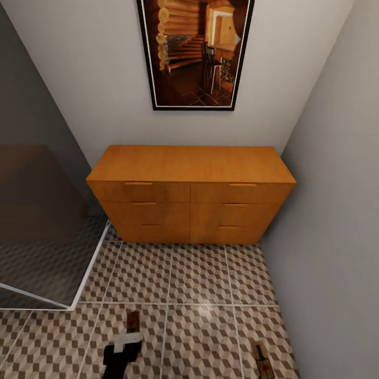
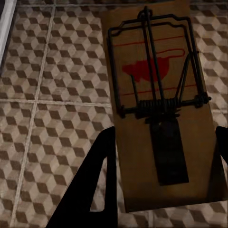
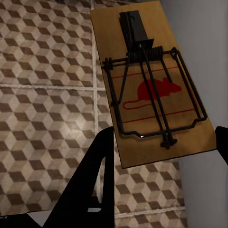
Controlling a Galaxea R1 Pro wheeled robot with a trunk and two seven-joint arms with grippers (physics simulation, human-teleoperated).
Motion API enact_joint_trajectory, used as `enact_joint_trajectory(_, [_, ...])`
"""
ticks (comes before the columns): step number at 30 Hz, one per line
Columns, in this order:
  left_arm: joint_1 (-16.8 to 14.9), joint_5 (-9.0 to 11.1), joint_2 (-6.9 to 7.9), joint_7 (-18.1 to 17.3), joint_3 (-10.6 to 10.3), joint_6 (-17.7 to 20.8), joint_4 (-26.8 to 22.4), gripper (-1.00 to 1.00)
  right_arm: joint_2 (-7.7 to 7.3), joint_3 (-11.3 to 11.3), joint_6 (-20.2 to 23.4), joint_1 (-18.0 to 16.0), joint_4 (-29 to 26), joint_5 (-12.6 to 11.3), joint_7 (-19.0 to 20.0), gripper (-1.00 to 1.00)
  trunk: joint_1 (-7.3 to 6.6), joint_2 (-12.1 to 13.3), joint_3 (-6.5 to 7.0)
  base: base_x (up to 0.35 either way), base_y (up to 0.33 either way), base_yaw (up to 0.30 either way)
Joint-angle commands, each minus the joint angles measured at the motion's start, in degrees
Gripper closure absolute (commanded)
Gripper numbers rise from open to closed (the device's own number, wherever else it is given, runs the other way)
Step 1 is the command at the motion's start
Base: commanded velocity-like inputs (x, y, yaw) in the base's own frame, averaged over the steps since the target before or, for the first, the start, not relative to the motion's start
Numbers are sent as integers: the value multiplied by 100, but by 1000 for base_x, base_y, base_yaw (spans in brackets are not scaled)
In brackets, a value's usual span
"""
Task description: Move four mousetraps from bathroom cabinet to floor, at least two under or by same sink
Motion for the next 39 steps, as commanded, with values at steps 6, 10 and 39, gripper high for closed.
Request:
enact_joint_trajectory(6, [561,5,362,-12,-58,-742,39,100,-133,-61,-11,-4,-200,75,-4,100,3,-10,-8,0,0,0])
enact_joint_trajectory(10, [801,12,594,-17,-57,-905,35,100,-352,-62,-10,-4,-443,63,95,100,3,-10,-8,0,0,0])
enact_joint_trajectory(39, [1360,41,690,53,-23,-2171,25,100,-855,-176,-55,-4,-600,-299,1201,100,3,-10,60,0,0,0])
